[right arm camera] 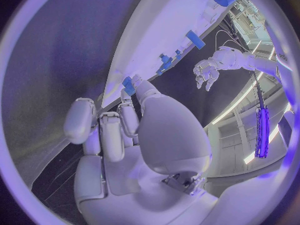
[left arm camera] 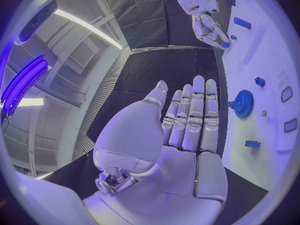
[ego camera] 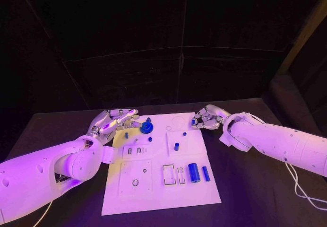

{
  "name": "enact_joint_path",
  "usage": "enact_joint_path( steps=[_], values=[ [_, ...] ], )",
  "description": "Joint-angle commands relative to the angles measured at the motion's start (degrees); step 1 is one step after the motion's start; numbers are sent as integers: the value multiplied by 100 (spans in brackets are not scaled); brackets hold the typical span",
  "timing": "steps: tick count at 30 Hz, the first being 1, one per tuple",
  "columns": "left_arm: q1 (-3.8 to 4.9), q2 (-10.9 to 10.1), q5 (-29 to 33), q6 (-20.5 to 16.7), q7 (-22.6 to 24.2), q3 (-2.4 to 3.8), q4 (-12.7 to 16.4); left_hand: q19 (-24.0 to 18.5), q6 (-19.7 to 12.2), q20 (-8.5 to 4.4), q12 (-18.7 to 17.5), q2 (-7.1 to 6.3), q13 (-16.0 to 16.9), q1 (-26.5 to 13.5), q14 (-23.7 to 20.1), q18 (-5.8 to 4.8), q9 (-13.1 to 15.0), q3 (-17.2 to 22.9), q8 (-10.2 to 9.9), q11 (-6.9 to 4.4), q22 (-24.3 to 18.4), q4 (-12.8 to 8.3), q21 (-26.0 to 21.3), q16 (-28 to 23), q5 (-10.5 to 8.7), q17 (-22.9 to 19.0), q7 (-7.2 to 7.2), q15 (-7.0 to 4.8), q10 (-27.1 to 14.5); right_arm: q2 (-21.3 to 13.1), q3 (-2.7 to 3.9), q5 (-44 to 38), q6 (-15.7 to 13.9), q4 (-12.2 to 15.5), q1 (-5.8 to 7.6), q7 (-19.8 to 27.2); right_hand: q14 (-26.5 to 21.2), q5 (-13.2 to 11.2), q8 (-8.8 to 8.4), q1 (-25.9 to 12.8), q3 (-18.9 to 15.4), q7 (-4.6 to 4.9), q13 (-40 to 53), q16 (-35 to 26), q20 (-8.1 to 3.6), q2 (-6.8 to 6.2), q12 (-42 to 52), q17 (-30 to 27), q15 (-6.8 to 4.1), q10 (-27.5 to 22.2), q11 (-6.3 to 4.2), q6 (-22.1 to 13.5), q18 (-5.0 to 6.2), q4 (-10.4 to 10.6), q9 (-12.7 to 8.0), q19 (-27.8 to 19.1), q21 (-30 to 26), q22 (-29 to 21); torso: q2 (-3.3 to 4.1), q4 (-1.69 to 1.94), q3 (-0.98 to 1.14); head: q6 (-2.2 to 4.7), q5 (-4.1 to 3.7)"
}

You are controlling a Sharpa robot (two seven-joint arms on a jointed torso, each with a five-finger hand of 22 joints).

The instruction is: Assemble the parts on the task board

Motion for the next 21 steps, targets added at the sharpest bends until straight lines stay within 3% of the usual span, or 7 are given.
enact_joint_path(
  steps=[1,7,9,13,17,21],
  values=[
    [8,-20,-5,73,46,2,23,55,16,2,-36,57,-10,2,41,80,-1,39,-37,2,-5,-6,-19,-33,15,5,12,-4,30,-29,5,49,-329,96,11,167,465,14,26,-8,58,-8,13,26,-44,72,12,824,-37,32,-9,51,-114,-16,10,8,42,17,0,-22,-7,9,20],
    [10,-60,-5,68,49,2,42,55,16,2,-36,57,-10,2,41,80,-1,39,-37,2,-5,-6,-19,-33,15,5,12,-4,30,-134,9,-60,-579,603,22,26,466,15,18,11,127,-21,20,27,-58,112,12,828,-51,35,-23,80,-119,-47,6,23,57,45,-12,-67,-31,19,77],
    [12,-69,-5,67,51,2,42,55,16,2,-36,57,-10,2,41,80,-1,39,-37,2,-5,-6,-19,-33,15,5,12,-4,30,-155,10,-131,-620,792,34,-70,467,14,17,11,133,-22,24,27,-59,115,15,829,-52,37,-24,83,-120,-49,6,24,58,47,-19,-68,-52,13,85],
    [18,-81,-5,71,52,3,15,55,16,2,-36,57,-10,2,41,80,-1,39,-37,2,-5,-6,-19,-33,15,5,12,-4,30,-144,10,-497,-709,1222,60,-329,467,8,14,5,149,-23,22,28,-61,127,12,832,-54,37,-25,89,-122,-50,5,27,61,55,-28,-54,-71,-5,122],
    [25,-85,-5,73,56,3,-32,56,16,2,-38,58,-10,-2,41,80,-1,41,-38,3,-6,-5,-20,-36,15,7,13,-3,31,-1,11,-850,-737,1505,69,-567,465,11,16,16,183,-32,15,25,-66,135,3,825,-59,32,-33,112,-121,-71,6,26,60,52,-44,-36,-92,-61,251],
    [31,-51,-5,87,57,4,-166,56,16,2,-39,58,-10,-4,42,80,-1,42,-39,3,-6,-5,-21,-37,15,8,13,-3,31,317,10,-1228,-701,1604,71,-810,464,29,22,17,217,-42,9,21,-73,128,-8,818,-66,26,-41,146,-121,-95,8,26,60,50,-71,-6,-99,-145,464]
  ],
)
